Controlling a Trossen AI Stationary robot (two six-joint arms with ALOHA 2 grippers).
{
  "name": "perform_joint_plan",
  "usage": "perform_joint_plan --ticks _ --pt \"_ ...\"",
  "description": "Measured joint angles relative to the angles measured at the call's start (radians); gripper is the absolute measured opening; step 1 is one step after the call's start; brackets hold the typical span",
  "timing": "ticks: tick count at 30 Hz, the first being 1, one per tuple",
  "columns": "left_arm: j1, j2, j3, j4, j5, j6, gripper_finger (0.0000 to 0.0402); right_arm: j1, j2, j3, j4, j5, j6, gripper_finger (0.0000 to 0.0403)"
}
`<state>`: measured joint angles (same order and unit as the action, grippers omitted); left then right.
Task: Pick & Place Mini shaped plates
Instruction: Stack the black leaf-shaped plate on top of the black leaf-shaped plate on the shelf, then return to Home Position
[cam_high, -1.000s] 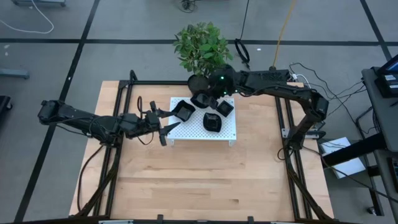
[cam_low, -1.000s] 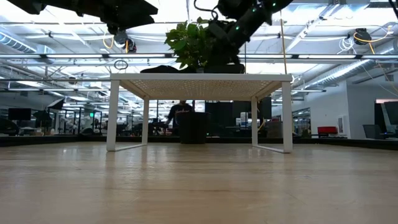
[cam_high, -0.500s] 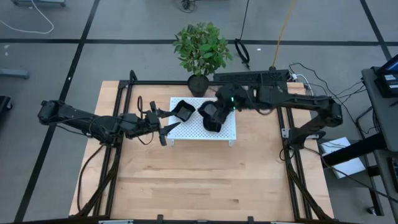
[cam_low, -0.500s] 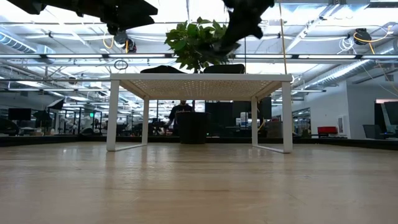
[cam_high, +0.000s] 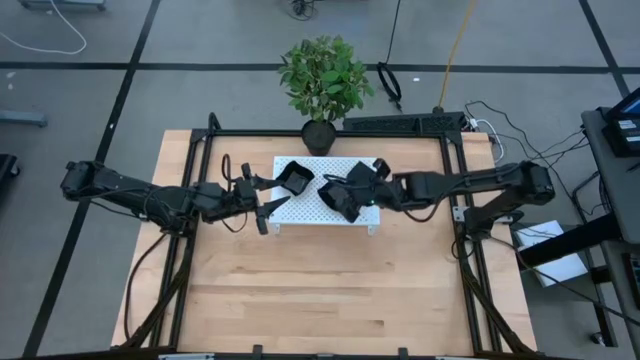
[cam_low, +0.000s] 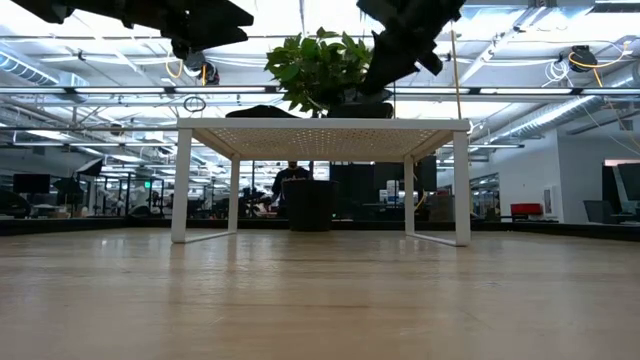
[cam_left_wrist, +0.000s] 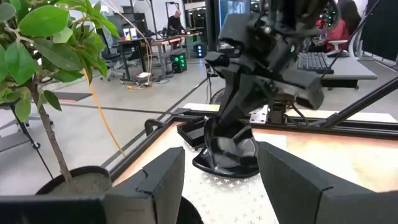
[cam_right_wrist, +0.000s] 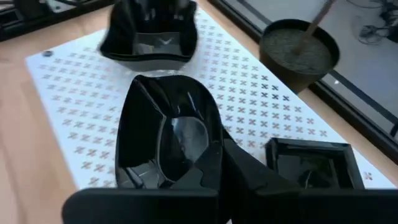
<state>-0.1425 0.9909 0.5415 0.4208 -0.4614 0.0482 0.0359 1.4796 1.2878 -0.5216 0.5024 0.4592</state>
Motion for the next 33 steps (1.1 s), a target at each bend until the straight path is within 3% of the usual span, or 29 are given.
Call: perform_joint_plan --ticks 11,20,26,33 --pt "0.0 0.0 0.0 -0.007 0.0 -0.001 0.0207 0.038 0.0 -0.026 0.025 0.078 0.001 0.001" --pt "0.0 0.0 0.0 -0.011 0.0 -0.001 0.0207 0.09 0.0 -0.026 0.014 0.077 -0.015 0.007" --pt "0.0 0.0 0.0 -0.015 0.0 -0.001 0.0207 0.111 0.0 -0.026 0.023 0.106 -0.126 0.0114" --pt "0.0 0.0 0.0 -0.013 -0.002 -0.013 0.0207 0.111 0.0 -0.026 0.033 0.126 -0.236 0.0132"
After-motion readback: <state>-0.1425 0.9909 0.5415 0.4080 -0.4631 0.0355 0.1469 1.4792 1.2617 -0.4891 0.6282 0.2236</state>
